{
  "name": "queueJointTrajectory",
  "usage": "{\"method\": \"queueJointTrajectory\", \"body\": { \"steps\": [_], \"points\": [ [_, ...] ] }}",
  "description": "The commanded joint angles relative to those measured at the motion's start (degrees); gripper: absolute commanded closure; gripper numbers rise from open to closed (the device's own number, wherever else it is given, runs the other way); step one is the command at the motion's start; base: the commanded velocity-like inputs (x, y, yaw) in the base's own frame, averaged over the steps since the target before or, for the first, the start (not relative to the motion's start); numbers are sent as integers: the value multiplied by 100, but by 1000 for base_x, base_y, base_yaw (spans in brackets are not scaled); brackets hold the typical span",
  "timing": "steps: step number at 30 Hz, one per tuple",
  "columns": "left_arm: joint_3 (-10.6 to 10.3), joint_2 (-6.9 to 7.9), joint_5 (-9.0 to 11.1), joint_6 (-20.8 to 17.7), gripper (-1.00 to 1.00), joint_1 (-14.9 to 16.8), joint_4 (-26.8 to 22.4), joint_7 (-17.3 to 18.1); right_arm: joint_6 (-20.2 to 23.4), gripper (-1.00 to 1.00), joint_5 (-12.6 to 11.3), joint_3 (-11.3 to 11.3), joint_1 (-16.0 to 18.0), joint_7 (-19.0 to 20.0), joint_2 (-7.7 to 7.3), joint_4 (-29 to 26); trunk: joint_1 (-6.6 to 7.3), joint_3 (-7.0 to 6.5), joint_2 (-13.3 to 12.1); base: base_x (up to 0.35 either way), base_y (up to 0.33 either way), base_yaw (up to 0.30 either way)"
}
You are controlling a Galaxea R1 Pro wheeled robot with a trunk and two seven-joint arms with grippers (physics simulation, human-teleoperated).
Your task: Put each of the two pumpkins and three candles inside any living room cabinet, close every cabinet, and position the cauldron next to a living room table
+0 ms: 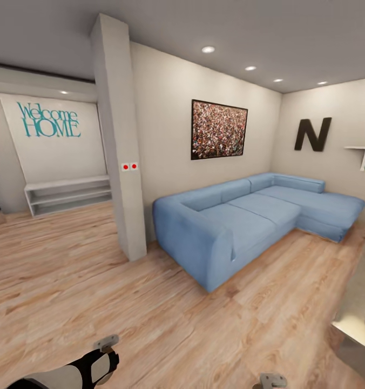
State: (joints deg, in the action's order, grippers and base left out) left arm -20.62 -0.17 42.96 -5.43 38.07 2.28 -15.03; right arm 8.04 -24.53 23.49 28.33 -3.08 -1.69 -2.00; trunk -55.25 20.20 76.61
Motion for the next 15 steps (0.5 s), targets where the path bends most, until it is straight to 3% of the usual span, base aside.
{"method": "queueJointTrajectory", "body": {
  "steps": [1, 15],
  "points": [
    [-56, -1, 29, -19, 100, 7, 7, -9, 40, 100, -52, 50, 1, -27, -2, -20, 3, 6, 5, -304, 0, -296],
    [-56, -9, 29, -19, 100, 7, 9, -9, 43, 100, -52, 46, -1, -34, -6, -20, 3, -2, 5, -310, 0, -296]
  ]
}}
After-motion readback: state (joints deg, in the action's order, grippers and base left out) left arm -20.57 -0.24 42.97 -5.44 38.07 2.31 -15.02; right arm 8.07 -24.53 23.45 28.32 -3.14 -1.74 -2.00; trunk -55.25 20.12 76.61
